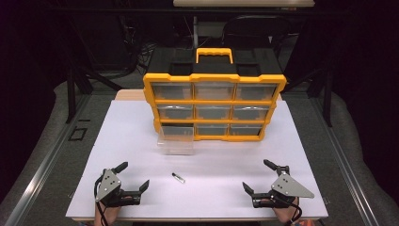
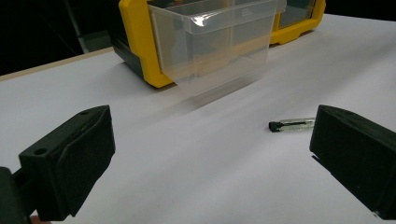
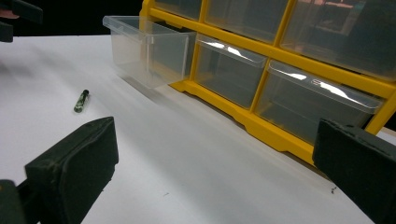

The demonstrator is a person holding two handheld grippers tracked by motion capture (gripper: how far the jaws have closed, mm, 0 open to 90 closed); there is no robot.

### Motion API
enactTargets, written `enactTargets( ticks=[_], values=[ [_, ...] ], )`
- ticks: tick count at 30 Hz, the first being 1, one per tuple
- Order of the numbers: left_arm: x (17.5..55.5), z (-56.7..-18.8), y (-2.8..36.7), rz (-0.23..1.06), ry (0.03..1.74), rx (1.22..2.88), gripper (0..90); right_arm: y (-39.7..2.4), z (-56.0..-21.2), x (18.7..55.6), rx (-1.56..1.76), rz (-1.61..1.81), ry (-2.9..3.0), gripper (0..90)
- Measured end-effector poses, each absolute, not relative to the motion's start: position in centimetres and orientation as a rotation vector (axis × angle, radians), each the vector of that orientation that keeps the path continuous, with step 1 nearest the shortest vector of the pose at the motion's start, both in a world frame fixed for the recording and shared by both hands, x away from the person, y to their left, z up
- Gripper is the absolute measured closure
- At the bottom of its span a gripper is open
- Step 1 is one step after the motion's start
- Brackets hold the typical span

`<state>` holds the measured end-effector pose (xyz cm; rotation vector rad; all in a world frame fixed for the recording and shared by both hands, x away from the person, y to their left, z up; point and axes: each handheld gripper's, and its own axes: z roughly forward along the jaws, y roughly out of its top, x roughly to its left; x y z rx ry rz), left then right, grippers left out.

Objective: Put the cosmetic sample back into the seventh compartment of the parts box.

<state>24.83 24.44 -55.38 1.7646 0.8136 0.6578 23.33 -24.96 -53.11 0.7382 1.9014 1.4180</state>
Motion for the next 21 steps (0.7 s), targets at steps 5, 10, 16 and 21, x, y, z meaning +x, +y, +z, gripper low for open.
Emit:
enactTargets(
  ticks=[5,10,16,21],
  values=[
    [24.8,-55.4,24.5,0.660,0.816,1.762,0.1,-24.5,-53.0,23.3,0.736,1.415,1.916,0.0],
    [24.9,-55.4,24.5,0.648,0.823,1.763,0.1,-23.2,-53.2,23.9,0.767,1.357,1.965,0.0],
    [24.9,-55.4,24.4,0.649,0.819,1.767,0.1,-22.1,-53.3,24.5,0.785,1.329,2.017,0.0],
    [25.0,-55.4,24.3,0.640,0.821,1.770,0.1,-20.8,-53.5,25.0,0.761,1.298,2.079,0.0]
  ],
)
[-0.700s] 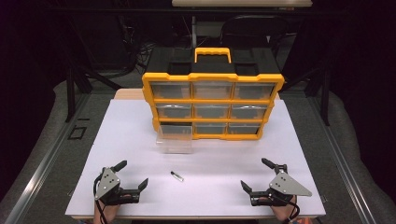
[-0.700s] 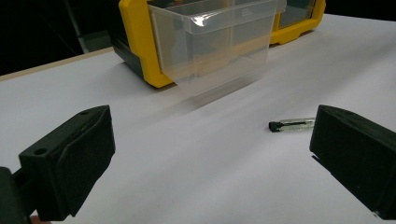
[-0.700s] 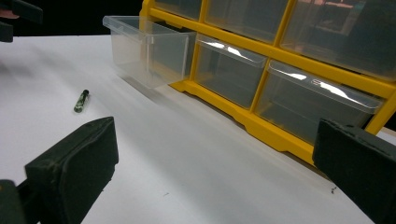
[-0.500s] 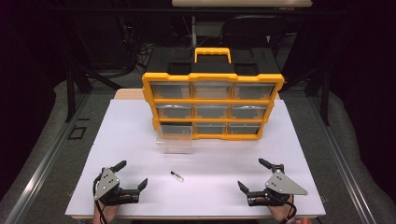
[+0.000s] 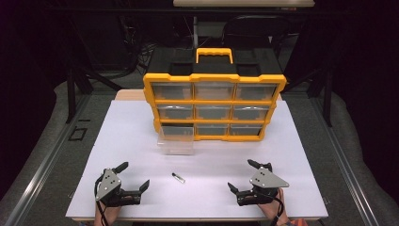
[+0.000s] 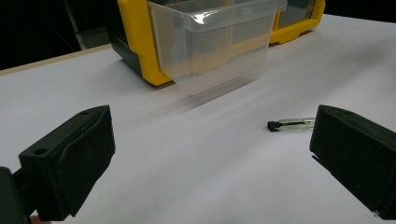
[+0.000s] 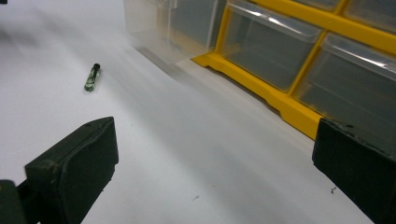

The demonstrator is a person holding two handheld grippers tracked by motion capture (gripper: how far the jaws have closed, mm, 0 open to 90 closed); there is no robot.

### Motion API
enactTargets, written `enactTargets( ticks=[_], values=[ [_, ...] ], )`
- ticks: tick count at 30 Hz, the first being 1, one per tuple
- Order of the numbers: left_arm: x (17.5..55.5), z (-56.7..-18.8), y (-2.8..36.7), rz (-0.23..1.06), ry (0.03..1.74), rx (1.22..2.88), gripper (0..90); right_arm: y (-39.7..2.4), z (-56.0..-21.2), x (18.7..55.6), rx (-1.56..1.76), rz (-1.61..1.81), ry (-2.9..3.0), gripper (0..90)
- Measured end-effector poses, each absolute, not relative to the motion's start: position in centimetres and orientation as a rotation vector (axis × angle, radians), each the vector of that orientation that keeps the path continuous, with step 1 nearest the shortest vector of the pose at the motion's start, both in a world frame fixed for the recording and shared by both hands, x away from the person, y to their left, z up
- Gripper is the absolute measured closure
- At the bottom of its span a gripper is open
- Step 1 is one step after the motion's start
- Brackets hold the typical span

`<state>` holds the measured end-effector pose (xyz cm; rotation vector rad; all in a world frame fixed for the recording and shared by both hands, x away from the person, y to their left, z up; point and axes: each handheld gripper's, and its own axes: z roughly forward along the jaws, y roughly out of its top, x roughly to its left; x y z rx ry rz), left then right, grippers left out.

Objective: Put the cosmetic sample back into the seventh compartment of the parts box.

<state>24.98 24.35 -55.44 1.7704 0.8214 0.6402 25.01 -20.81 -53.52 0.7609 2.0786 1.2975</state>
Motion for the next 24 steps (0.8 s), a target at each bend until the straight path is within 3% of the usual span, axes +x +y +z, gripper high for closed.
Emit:
enactTargets(
  ticks=[24],
  values=[
    [25.2,-55.5,24.4,0.641,0.843,1.768,0.1,-15.5,-53.9,27.0,0.816,1.279,2.270,0.0]
  ],
)
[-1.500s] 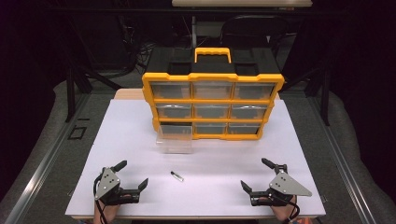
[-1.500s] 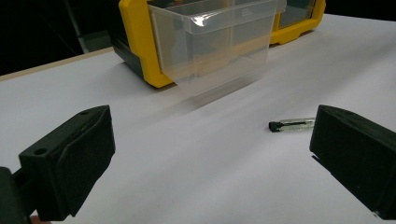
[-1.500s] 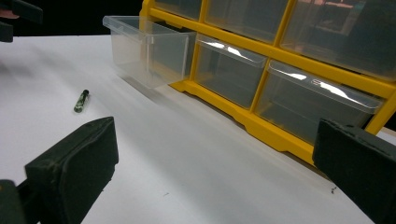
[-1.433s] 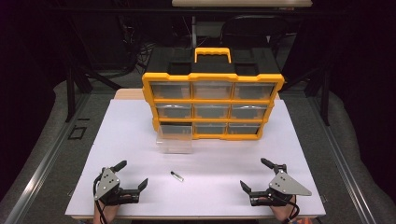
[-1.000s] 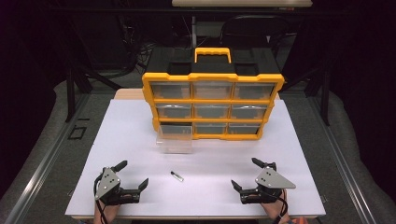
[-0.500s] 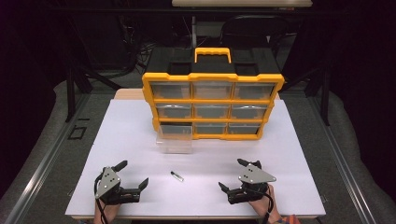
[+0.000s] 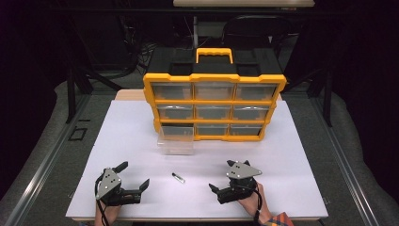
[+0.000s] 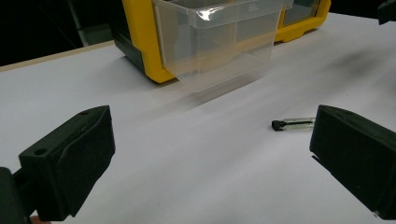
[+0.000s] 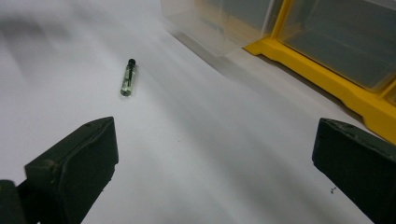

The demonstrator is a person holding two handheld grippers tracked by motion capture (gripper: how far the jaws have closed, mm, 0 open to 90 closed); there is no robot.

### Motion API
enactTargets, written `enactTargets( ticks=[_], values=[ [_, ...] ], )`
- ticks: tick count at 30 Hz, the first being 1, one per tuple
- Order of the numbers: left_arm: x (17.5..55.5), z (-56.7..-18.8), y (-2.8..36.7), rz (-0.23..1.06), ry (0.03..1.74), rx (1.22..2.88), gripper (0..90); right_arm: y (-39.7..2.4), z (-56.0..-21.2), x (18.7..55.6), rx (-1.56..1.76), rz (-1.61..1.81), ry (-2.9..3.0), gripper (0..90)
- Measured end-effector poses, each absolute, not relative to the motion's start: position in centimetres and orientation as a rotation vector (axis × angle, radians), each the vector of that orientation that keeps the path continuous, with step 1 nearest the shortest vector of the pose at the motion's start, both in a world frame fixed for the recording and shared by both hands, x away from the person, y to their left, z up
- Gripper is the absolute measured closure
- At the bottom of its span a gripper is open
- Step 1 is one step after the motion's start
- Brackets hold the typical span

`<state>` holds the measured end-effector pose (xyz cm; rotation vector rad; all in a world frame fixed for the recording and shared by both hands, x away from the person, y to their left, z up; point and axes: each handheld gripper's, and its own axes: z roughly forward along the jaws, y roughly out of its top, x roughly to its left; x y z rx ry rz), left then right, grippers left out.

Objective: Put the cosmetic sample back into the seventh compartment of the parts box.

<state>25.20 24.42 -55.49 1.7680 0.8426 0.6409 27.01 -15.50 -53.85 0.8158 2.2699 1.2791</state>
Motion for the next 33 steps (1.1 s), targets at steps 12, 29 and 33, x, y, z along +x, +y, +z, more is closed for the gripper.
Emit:
enactTargets(
  ticks=[12,29,33],
  values=[
    [25.2,-55.5,24.4,0.635,0.847,1.771,0.1,-12.0,-54.5,27.7,0.843,1.229,2.376,0.0],
    [25.2,-55.4,24.3,0.642,0.845,1.777,0.1,-8.8,-54.7,28.6,0.852,1.189,2.450,0.0],
    [25.2,-55.4,24.4,0.639,0.849,1.774,0.1,-8.2,-54.5,28.8,0.846,1.184,2.459,0.0]
  ],
)
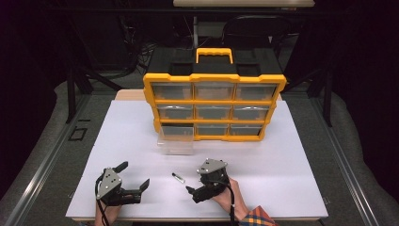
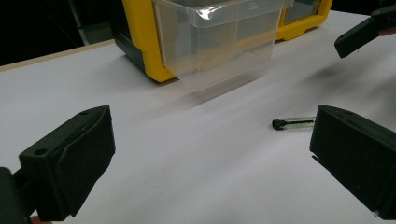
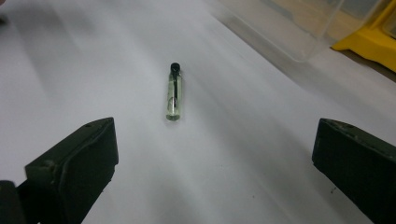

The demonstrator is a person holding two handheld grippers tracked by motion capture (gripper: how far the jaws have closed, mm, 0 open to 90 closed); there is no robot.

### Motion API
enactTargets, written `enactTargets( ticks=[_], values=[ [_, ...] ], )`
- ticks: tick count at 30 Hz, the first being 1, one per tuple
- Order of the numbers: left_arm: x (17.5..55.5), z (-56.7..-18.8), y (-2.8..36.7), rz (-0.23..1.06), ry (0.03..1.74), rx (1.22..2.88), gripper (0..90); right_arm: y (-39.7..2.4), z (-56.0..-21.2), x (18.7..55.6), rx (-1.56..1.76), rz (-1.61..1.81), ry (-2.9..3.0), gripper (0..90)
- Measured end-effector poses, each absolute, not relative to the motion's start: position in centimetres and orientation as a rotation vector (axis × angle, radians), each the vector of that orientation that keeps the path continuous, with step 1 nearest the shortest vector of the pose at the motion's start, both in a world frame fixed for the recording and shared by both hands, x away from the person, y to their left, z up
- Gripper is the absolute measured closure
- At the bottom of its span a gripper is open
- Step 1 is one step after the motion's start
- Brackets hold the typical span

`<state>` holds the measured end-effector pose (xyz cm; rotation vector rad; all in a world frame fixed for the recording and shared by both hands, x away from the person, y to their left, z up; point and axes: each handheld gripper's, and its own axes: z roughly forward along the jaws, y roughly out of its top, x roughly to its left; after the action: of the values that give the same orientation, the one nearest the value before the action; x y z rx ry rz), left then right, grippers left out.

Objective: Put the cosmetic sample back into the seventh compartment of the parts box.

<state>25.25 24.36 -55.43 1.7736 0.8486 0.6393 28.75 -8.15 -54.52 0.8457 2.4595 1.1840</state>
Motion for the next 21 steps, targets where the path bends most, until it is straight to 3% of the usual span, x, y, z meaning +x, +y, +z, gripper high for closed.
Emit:
enactTargets(
  ticks=[12,21],
  values=[
    [25.3,-55.4,24.4,0.632,0.851,1.777,0.0,-5.7,-54.5,29.2,0.807,1.151,2.491,0.8],
    [25.3,-55.4,24.5,0.627,0.854,1.779,0.0,-4.2,-54.7,29.8,0.807,1.100,2.495,23.0]
  ],
)
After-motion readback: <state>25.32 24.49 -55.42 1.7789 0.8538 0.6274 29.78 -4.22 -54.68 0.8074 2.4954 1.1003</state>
